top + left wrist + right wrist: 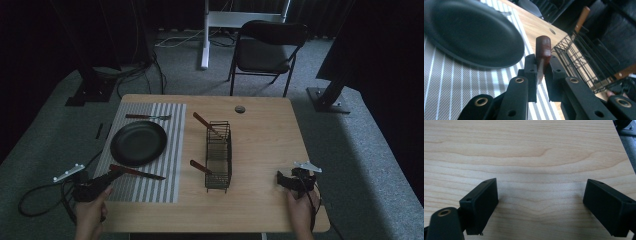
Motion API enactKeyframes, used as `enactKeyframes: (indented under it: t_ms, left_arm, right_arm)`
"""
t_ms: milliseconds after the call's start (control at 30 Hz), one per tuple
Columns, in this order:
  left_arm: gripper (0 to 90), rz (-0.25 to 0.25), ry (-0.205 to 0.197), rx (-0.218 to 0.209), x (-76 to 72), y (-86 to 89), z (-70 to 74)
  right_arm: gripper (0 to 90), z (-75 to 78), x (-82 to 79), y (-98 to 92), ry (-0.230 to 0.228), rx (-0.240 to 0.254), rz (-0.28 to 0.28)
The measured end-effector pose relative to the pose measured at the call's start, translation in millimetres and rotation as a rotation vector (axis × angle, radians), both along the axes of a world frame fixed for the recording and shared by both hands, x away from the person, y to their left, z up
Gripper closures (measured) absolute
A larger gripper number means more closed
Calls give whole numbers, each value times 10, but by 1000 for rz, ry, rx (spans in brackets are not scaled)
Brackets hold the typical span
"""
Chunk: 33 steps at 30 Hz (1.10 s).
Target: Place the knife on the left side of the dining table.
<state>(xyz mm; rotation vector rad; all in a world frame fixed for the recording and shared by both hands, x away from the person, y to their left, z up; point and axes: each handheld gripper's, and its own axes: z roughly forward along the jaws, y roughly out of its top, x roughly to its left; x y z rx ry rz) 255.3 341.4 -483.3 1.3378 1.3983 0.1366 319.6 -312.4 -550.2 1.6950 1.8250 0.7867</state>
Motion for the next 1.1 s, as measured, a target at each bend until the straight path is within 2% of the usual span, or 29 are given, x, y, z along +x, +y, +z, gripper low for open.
enactKeyframes:
  t_ms: [67, 100, 200, 267, 300, 333, 400, 500, 733, 800, 900, 933, 967, 1100]
  left_arm:
    - [798, 22, 20, -34, 15, 60, -81]
    - [786, 22, 20, -34, 15, 60, -81]
    - [759, 57, 54, -42, 40, 140, -210]
    - [754, 69, 82, -87, 54, 198, -296]
    - [753, 69, 82, -87, 54, 198, -296]
    - [753, 79, 105, -139, 64, 249, -381]
    - [755, 85, 127, -190, 74, 299, -468]
    - [744, 109, 158, -222, 70, 334, -581]
    - [699, 163, 190, -218, 54, 316, -680]
    - [666, 188, 214, -190, 68, 297, -709]
    - [621, 208, 235, -114, 86, 269, -716]
    - [611, 208, 235, -114, 86, 269, -716]
    - [611, 215, 239, -89, 95, 256, -728]
    - [614, 210, 236, -88, 102, 260, -743]
  right_arm:
    - [117, 0, 0, 0, 0, 0, 0]
    - [117, 0, 0, 0, 0, 0, 0]
    - [117, 0, 0, 0, 0, 0, 0]
    - [117, 0, 0, 0, 0, 0, 0]
    - [117, 0, 0, 0, 0, 0, 0]
    - [117, 0, 0, 0, 0, 0, 0]
    - [117, 0, 0, 0, 0, 0, 0]
    - [117, 0, 0, 0, 0, 0, 0]
    - [117, 0, 0, 0, 0, 0, 0]
    - [117, 0, 0, 0, 0, 0, 0]
    - [117, 0, 0, 0, 0, 0, 0]
    - [117, 0, 0, 0, 0, 0, 0]
    - [117, 0, 0, 0, 0, 0, 0]
    - [117, 0, 0, 0, 0, 0, 0]
